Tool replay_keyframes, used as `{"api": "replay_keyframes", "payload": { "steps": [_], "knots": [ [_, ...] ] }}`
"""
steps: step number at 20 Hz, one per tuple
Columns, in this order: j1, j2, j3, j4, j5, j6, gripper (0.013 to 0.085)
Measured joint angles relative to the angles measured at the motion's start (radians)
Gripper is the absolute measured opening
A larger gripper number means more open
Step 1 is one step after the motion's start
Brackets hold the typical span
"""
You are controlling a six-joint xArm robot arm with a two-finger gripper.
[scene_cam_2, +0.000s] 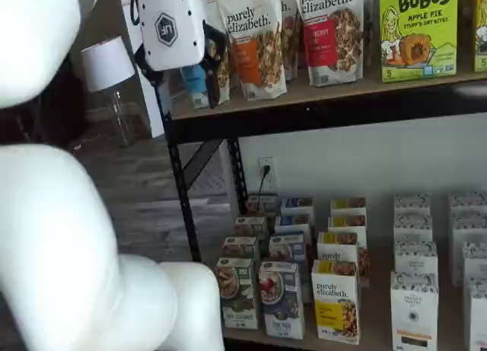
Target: Pick up the blue and white box that is on the bottom shelf, the second box from the left
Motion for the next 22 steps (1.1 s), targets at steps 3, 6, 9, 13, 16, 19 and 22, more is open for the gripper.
{"api": "replay_keyframes", "payload": {
  "steps": [3,6,9,13,16,19,22],
  "knots": [
    [-0.091,-0.005,0.007,0.1,-0.001,-0.045,0.085],
    [-0.101,-0.009,0.012,0.122,-0.004,-0.052,0.085],
    [-0.09,-0.011,0.017,0.116,-0.007,-0.044,0.085],
    [-0.072,-0.014,0.037,0.1,-0.031,-0.035,0.085],
    [-0.069,-0.011,0.059,0.093,-0.056,-0.037,0.085],
    [-0.068,-0.007,0.089,0.086,-0.095,-0.042,0.085],
    [-0.063,0.003,0.121,0.075,-0.139,-0.045,0.085]
  ]
}}
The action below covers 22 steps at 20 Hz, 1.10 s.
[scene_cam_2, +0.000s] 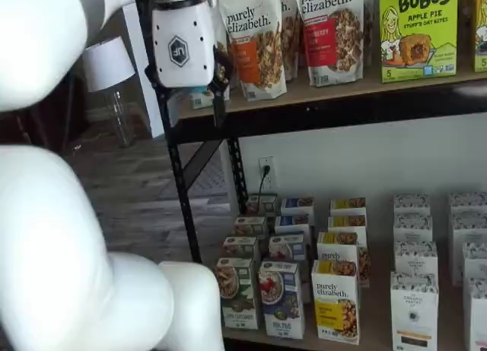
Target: Pick up the blue and white box that is on the bottom shelf, the second box from the left
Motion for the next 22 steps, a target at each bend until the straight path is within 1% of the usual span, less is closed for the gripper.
{"api": "replay_keyframes", "payload": {
  "steps": [7,14,20,22],
  "knots": [
    [0.018,0.029,0.084,-0.018,-0.125,0.002,0.085],
    [0.026,0.08,0.16,-0.001,-0.237,0.002,0.085],
    [0.06,0.124,0.229,-0.024,-0.348,0.025,0.085],
    [0.074,0.145,0.261,-0.029,-0.402,0.035,0.085]
  ]
}}
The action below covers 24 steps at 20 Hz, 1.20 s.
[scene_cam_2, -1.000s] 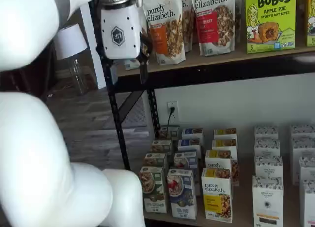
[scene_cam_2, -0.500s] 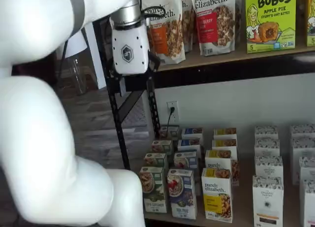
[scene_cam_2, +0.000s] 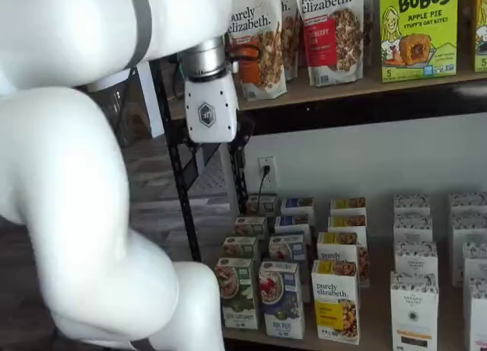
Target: Pick up the blue and white box that is on the bottom shelf, the second box from the left
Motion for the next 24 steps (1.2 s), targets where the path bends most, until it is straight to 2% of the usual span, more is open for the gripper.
{"api": "replay_keyframes", "payload": {
  "steps": [9,21,24],
  "knots": [
    [0.04,0.093,0.107,-0.019,-0.204,0.03,0.085],
    [0.066,0.21,0.191,-0.012,-0.421,0.04,0.085],
    [0.075,0.242,0.203,-0.026,-0.467,0.053,0.085]
  ]
}}
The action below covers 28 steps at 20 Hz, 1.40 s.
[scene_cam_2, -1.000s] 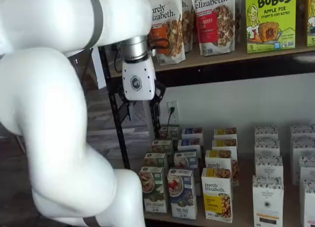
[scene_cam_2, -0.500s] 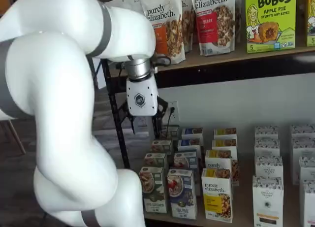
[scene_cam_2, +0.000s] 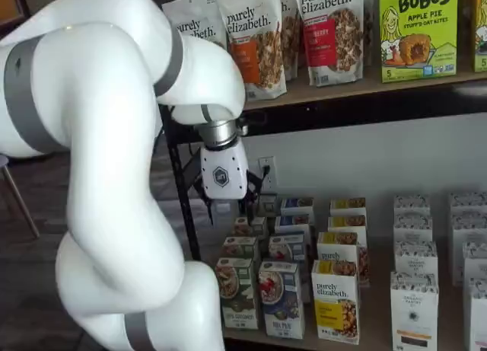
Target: Pick up the blue and white box that is on the bottom shelf, the second box from the left
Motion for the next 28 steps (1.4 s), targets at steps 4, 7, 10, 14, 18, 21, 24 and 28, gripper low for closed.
{"api": "replay_keyframes", "payload": {
  "steps": [4,7,10,14,18,21,24,28],
  "knots": [
    [0.009,0.043,0.016,-0.033,-0.063,0.025,0.085],
    [0.008,0.073,0.028,-0.036,-0.112,0.026,0.085],
    [0.005,0.102,0.036,-0.032,-0.152,0.019,0.085],
    [0.004,0.14,0.046,-0.036,-0.213,0.019,0.085],
    [0.005,0.181,0.048,-0.046,-0.27,0.026,0.085],
    [0.006,0.218,0.045,-0.048,-0.314,0.027,0.085],
    [0.006,0.262,0.042,-0.043,-0.375,0.023,0.085],
    [0.003,0.344,0.022,-0.023,-0.443,0.001,0.085]
  ]
}}
